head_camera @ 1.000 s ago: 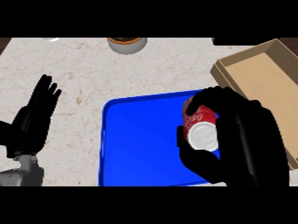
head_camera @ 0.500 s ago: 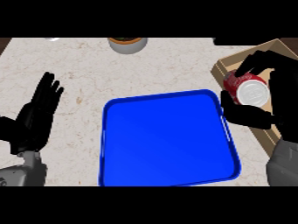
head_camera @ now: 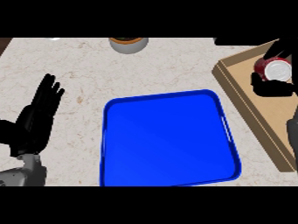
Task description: Pick the can from the tray and place it in the cardboard box
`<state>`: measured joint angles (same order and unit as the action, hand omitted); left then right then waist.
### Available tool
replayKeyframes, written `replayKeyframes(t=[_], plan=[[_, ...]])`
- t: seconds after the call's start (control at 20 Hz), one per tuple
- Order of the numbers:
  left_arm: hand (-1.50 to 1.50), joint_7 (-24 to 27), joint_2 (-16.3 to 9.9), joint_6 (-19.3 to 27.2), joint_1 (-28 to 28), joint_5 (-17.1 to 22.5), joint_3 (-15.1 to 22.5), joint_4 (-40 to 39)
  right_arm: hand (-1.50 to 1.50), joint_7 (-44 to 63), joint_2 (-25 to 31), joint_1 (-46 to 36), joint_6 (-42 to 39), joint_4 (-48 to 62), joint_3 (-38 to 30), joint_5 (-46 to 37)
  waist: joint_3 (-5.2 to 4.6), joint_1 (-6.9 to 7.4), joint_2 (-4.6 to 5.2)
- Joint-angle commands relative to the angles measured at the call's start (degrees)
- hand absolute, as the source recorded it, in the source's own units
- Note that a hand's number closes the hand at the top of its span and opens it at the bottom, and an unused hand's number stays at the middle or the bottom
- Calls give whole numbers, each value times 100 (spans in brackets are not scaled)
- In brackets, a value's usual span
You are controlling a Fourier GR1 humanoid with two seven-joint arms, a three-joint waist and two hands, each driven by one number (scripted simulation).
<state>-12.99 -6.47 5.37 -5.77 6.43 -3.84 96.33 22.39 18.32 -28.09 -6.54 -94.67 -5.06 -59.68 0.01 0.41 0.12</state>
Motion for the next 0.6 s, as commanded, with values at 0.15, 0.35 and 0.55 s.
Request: replayKeyframes(t=[0.15,0.35,0.55], plan=[[0,-50,74,13,22,14,54,149,150,-972,756,-100,158,1966,-139,-304,4,79,34],[0,2,15,-16,-42,-15,13,28,-150,-665,922,-143,-878,2625,155,-517,-2,64,30],[0,142,6,-54,-102,-9,-89,-295,-150,-1380,898,-791,-398,3830,-274,-160,1,36,14]])
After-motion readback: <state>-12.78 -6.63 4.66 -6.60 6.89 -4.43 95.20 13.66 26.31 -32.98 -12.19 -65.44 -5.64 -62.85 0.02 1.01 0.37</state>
